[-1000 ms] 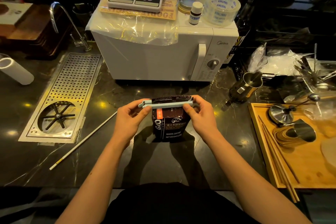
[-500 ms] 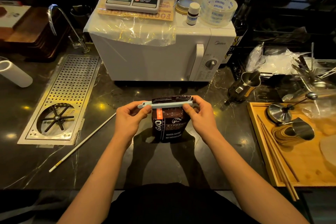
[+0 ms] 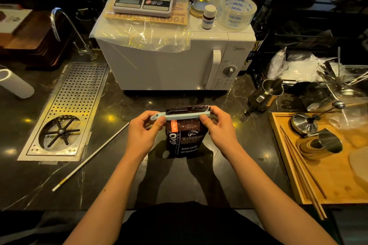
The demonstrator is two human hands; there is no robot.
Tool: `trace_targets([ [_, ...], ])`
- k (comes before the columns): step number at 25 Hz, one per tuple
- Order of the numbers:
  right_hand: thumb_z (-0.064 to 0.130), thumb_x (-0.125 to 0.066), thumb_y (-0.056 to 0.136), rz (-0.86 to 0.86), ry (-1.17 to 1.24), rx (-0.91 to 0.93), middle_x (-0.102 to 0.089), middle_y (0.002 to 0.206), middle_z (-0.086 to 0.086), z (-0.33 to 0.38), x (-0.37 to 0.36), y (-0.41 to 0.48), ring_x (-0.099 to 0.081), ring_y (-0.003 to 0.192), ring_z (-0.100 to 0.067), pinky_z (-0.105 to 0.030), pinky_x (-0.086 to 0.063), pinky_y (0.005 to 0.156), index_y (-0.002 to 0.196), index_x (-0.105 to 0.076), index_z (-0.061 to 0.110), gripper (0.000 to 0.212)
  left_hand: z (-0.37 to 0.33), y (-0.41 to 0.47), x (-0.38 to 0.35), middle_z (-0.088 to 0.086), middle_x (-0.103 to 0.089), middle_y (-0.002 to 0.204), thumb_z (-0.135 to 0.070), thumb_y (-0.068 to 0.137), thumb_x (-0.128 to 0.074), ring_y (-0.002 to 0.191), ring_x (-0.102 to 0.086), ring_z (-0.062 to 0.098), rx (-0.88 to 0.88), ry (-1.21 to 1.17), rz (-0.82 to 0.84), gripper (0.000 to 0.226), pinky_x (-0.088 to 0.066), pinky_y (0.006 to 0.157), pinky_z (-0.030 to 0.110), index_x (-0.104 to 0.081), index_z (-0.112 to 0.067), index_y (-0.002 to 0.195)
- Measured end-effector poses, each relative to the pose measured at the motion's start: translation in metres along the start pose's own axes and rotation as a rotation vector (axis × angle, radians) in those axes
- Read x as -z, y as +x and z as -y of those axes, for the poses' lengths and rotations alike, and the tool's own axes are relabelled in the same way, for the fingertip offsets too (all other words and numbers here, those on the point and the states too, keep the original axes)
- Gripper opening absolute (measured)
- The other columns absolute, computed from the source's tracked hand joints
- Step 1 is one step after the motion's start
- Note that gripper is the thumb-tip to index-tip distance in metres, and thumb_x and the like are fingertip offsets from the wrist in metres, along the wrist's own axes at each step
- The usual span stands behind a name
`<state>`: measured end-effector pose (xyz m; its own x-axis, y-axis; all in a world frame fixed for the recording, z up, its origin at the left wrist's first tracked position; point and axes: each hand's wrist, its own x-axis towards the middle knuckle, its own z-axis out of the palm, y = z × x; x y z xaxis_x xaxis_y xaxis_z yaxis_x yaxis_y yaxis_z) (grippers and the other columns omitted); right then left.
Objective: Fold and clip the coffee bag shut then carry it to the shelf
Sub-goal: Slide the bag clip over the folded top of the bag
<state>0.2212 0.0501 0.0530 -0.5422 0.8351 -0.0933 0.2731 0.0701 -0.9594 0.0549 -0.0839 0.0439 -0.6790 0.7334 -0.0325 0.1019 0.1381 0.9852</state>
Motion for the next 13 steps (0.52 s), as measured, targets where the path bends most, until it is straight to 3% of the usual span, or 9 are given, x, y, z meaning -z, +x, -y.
trace_targets([
  [7, 0.012, -0.057, 0.095, 0.007, 0.0, -0.006, -0.068, 0.107, -0.004, -0.0017, 0.0008, 0.0004, -0.065, 0.095, -0.01, -0.018, -0.056, 0.074, 0.113, -0.063, 0.011, 0.019, -0.0004, 0.001, 0.0016, -0.006, -0.071, 0.088, -0.02, 0.086, -0.068, 0.085, -0.069, 0.011, -0.002, 0.031, -0.017, 0.007, -0.059, 0.076, 0.026, -0.069, -0.025, 0.091],
  [13, 0.013, -0.058, 0.095, -0.002, 0.006, -0.011, -0.069, 0.108, -0.008, -0.0022, 0.0011, 0.0036, -0.066, 0.096, -0.016, -0.03, -0.059, 0.079, 0.114, -0.063, 0.01, 0.02, -0.0016, -0.0001, -0.0018, -0.012, -0.068, 0.087, -0.022, 0.09, -0.065, 0.085, -0.066, 0.008, -0.101, 0.177, -0.044, 0.002, -0.053, 0.067, 0.015, -0.066, -0.023, 0.092],
])
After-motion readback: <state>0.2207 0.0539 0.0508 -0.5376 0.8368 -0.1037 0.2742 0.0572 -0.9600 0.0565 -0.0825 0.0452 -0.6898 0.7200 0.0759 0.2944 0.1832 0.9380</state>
